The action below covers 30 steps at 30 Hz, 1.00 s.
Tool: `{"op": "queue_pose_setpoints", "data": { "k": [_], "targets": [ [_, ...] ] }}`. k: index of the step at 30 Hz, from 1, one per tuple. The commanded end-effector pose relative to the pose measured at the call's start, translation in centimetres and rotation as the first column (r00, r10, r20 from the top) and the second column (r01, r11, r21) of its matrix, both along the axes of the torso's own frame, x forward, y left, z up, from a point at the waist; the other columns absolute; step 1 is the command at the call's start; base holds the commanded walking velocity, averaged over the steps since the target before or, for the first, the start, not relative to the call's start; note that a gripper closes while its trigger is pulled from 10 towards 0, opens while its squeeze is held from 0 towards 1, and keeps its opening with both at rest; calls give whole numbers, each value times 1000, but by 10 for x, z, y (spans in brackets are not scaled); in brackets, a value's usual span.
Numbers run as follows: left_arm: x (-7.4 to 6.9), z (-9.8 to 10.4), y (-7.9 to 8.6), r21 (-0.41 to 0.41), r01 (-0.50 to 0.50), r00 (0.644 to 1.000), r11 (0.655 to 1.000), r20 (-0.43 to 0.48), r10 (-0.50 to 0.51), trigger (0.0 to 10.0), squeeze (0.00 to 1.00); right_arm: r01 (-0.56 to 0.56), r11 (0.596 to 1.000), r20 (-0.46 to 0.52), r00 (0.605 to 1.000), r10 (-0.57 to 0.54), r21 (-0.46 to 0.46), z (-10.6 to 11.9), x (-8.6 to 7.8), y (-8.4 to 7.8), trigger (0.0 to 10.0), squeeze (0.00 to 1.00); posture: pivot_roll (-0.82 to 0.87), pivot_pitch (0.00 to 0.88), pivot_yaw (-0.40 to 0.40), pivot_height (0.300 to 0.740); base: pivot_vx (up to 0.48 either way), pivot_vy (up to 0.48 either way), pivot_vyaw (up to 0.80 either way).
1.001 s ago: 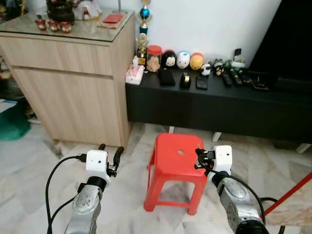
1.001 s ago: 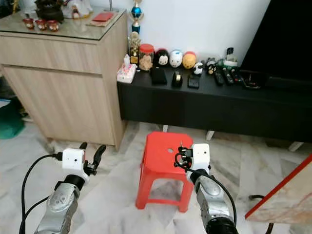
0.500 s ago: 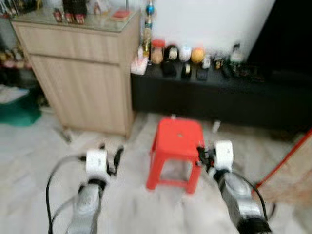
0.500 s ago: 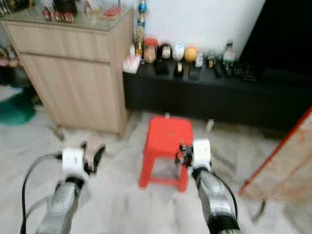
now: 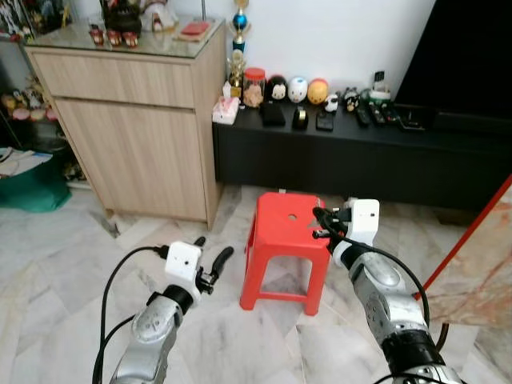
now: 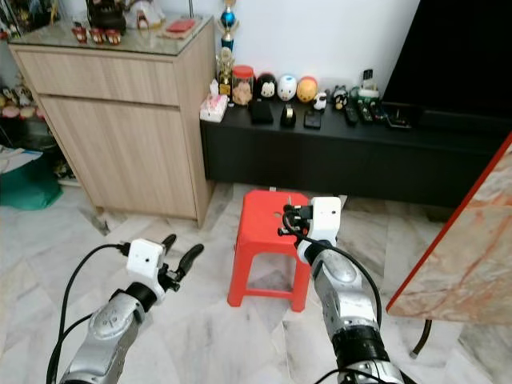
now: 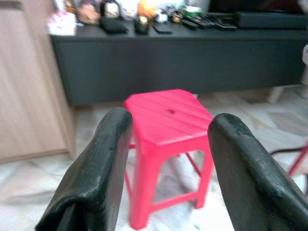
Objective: Hang keys on a hook
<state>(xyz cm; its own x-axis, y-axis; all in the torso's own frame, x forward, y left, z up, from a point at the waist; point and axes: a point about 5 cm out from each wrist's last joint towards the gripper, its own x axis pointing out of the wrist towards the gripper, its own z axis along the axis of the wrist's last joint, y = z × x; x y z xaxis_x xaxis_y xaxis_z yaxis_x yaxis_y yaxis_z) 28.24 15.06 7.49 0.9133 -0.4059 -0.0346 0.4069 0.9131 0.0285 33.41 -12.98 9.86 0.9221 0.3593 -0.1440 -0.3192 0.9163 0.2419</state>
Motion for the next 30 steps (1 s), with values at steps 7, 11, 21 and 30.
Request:
{"op": "queue_pose_setpoints", "data": {
  "k": [7,11,21,30],
  "targets": [
    [2,24,-23,-28,272,962,962,12,-271,10000,0,-230,973,60,972,227,37,34,-2,26,10000,0,4,0,-113,740,0,0,0],
    [0,25,-29,-37,373,927,927,-29,-374,10000,0,-284,958,53,958,283,31,40,-4,30,10000,0,4,0,-115,740,0,0,0],
    [-2,25,-23,-100,412,904,906,-77,-420,10000,0,-484,866,90,875,475,126,57,-25,48,10000,0,-5,0,-118,740,0,0,0],
    [-3,28,-24,-99,419,902,902,-68,-426,10000,0,-537,835,68,844,532,123,55,-33,51,10000,0,-2,0,-124,740,0,0,0]
  ]
}}
